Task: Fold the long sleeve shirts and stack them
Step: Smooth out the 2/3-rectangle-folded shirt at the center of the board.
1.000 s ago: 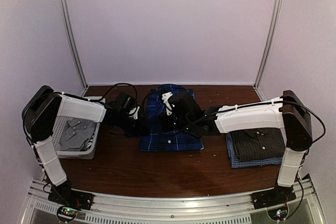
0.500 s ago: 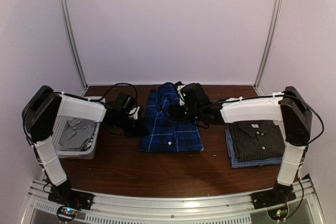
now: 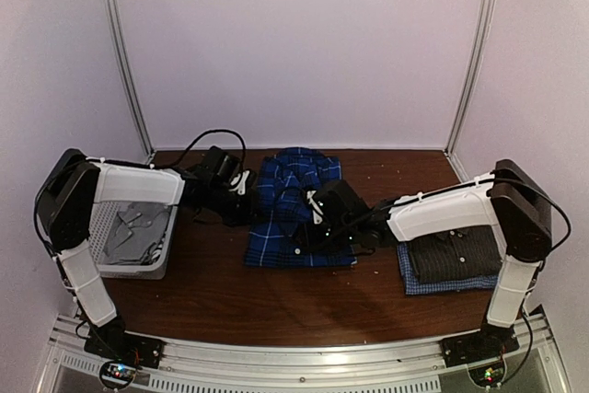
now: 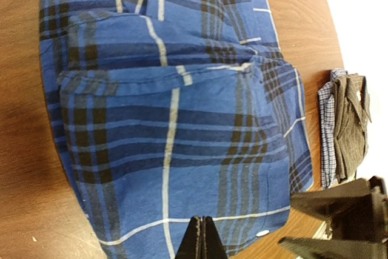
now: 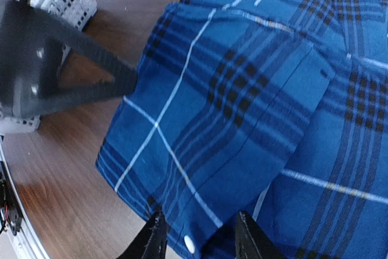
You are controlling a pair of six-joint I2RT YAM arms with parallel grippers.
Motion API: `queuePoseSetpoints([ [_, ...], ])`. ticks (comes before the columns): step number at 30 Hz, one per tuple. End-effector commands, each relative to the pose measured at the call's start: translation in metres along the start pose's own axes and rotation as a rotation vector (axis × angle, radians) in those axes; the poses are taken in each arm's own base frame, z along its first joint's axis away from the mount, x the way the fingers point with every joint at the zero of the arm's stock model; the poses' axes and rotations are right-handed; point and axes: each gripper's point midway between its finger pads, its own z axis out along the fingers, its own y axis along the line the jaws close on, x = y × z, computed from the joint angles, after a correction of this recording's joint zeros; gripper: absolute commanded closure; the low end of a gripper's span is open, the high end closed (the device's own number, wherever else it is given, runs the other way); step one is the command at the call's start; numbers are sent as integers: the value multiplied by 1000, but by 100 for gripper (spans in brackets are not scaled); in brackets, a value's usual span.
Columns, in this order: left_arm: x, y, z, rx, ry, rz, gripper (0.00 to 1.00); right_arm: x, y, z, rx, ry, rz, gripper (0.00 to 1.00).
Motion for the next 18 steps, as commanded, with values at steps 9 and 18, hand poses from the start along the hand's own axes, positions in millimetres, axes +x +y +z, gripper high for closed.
queuePoseSetpoints([
  [9, -25, 10, 25, -20, -20, 21, 100, -21, -35, 30, 84, 14, 62, 60],
  [18, -18, 61, 46, -106, 33, -56, 100, -20, -81, 65, 167, 74, 116, 57],
])
